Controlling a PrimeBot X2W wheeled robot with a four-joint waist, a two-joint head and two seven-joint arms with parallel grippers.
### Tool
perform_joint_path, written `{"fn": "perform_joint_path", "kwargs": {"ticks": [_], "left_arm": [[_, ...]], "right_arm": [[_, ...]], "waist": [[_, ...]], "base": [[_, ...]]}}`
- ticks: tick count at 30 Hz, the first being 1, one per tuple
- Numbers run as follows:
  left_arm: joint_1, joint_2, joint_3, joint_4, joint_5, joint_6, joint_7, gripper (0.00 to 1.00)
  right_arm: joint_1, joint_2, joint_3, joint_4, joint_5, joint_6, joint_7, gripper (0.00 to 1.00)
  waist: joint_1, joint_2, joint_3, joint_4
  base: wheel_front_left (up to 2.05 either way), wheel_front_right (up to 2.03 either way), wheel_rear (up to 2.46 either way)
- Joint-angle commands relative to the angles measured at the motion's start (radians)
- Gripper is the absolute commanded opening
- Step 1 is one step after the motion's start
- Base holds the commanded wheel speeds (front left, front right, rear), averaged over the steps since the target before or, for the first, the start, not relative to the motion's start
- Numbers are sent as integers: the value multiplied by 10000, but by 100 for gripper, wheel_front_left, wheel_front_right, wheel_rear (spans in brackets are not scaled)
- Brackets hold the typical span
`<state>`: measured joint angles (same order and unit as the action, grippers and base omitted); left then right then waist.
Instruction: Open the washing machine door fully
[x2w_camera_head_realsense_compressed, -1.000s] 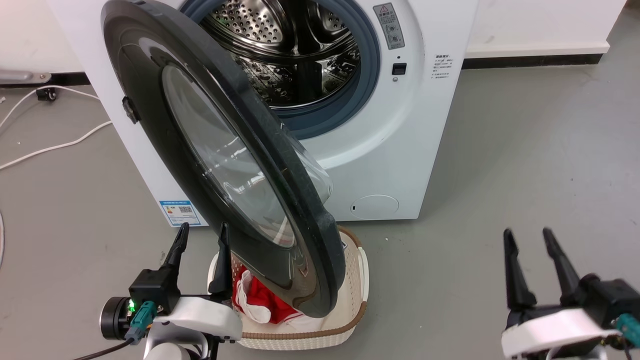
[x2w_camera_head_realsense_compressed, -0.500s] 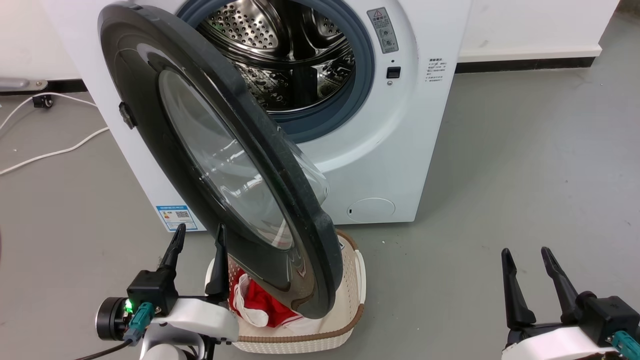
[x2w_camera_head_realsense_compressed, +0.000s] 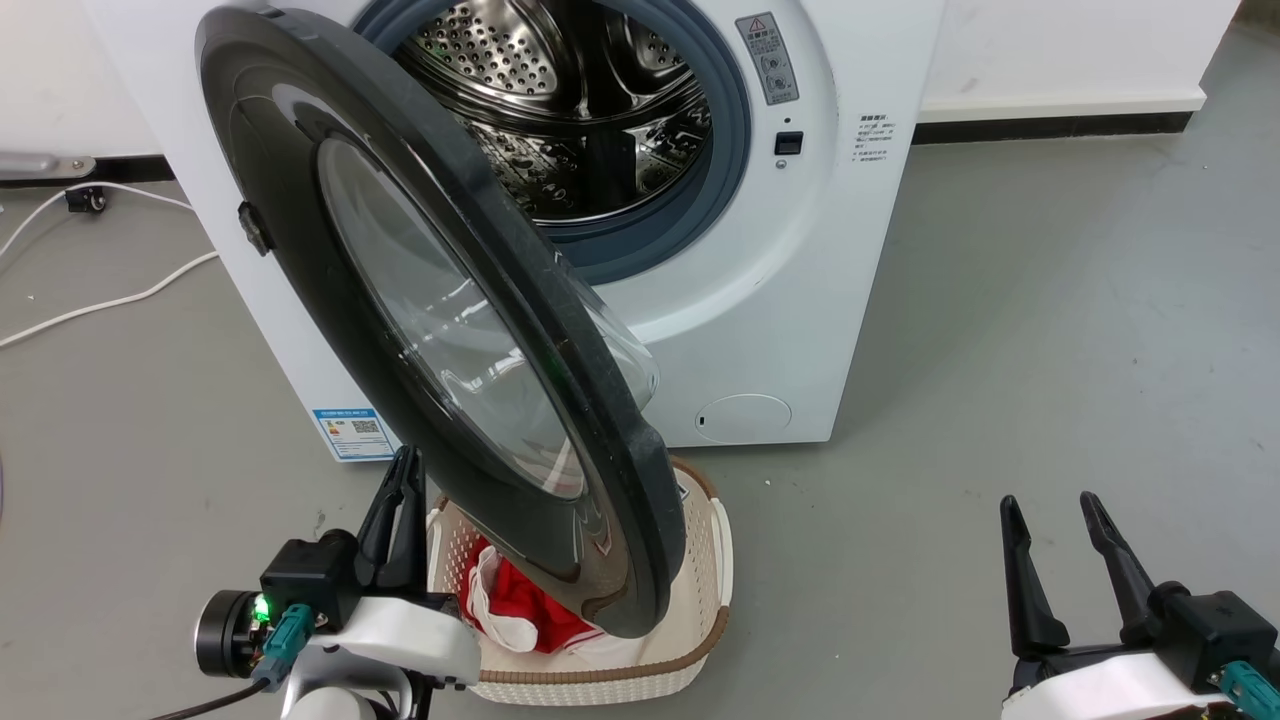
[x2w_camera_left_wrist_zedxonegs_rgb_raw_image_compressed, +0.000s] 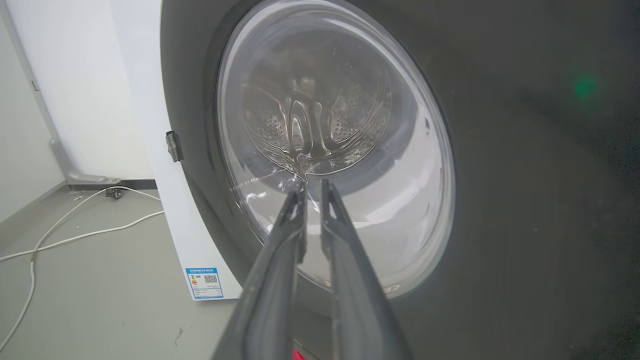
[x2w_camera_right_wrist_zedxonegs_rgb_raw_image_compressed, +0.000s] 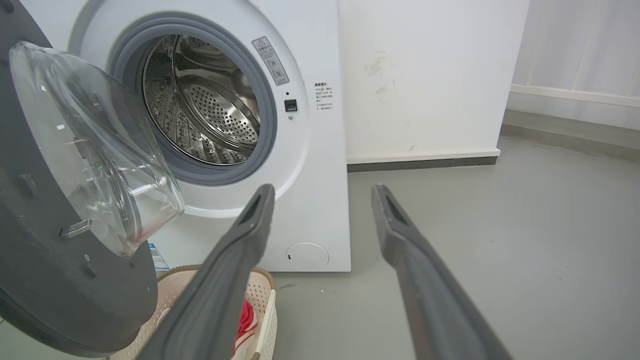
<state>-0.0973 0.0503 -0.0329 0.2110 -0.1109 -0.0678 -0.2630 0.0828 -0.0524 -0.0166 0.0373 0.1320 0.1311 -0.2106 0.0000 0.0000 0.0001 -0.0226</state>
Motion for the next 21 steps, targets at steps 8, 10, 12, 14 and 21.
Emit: {"fn": "perform_joint_path", "kwargs": {"ticks": [8, 10, 12, 14, 21], "left_arm": [[-208, 8, 159, -1021, 178, 52, -25, 0], [-296, 4, 182, -1528, 188, 28, -25, 0], [-377, 5, 212, -2058, 217, 23, -24, 0], [-503, 2, 211, -2587, 220, 17, -25, 0], [-1029, -1, 0, -4498, 164, 206, -25, 0]], "right_arm": [[-74, 42, -4, 42, 26, -7, -16, 100], [-111, 43, -13, 75, -4, -7, -12, 100], [-152, 43, -15, 112, 2, -7, -16, 100], [-208, 41, -19, 146, 37, -7, -37, 100], [-275, 42, -4, 245, 78, -5, -107, 100]], "waist": [[0, 0, 50, 23], [0, 0, 70, 39], [0, 0, 84, 46], [0, 0, 99, 57], [0, 0, 137, 46]], "base": [[0, 0, 0], [0, 0, 0], [0, 0, 0], [0, 0, 0], [0, 0, 0]]}}
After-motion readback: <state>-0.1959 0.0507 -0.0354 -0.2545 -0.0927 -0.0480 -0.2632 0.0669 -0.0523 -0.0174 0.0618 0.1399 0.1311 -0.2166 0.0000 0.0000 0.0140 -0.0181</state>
